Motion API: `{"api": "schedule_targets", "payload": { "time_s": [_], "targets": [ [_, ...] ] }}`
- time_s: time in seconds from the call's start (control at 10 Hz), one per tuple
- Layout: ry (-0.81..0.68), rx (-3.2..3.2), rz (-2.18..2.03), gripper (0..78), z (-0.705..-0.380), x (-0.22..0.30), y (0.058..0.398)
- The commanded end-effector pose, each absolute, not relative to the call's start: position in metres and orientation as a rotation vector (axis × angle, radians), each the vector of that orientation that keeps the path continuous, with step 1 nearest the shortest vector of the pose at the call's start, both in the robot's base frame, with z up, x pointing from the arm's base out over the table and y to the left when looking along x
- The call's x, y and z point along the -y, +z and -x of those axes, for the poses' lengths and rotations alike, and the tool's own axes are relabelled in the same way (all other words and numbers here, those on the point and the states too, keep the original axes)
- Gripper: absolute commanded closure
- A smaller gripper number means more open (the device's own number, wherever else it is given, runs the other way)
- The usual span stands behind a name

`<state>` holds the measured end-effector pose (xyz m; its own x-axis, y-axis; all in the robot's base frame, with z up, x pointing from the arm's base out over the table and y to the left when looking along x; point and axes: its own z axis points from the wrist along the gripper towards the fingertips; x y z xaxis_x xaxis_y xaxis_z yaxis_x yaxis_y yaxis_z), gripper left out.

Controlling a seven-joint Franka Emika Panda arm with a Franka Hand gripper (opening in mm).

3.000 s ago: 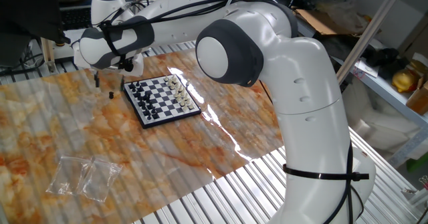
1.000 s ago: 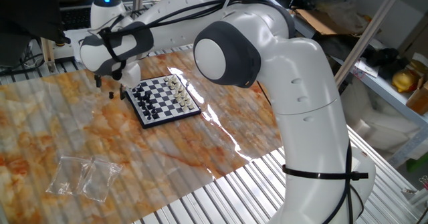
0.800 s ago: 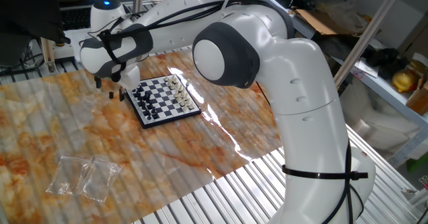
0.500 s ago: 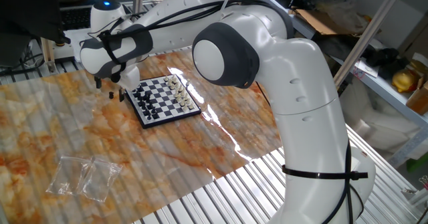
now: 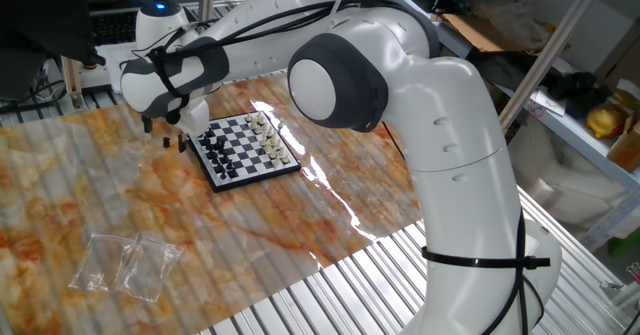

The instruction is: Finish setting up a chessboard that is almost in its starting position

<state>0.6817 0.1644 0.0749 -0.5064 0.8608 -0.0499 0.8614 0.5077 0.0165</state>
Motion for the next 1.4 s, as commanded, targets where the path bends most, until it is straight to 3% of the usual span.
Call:
{"api": "schedule_targets", "payload": {
  "time_s": [0.1, 1.4],
  "targets": [
    [-0.011, -2.676, -1.533, 76.4, -0.6822, -0.1639, 0.0760],
    [-0.037, -2.671, -1.520, 76.4, -0.6779, -0.1623, 0.0813]
  ]
}}
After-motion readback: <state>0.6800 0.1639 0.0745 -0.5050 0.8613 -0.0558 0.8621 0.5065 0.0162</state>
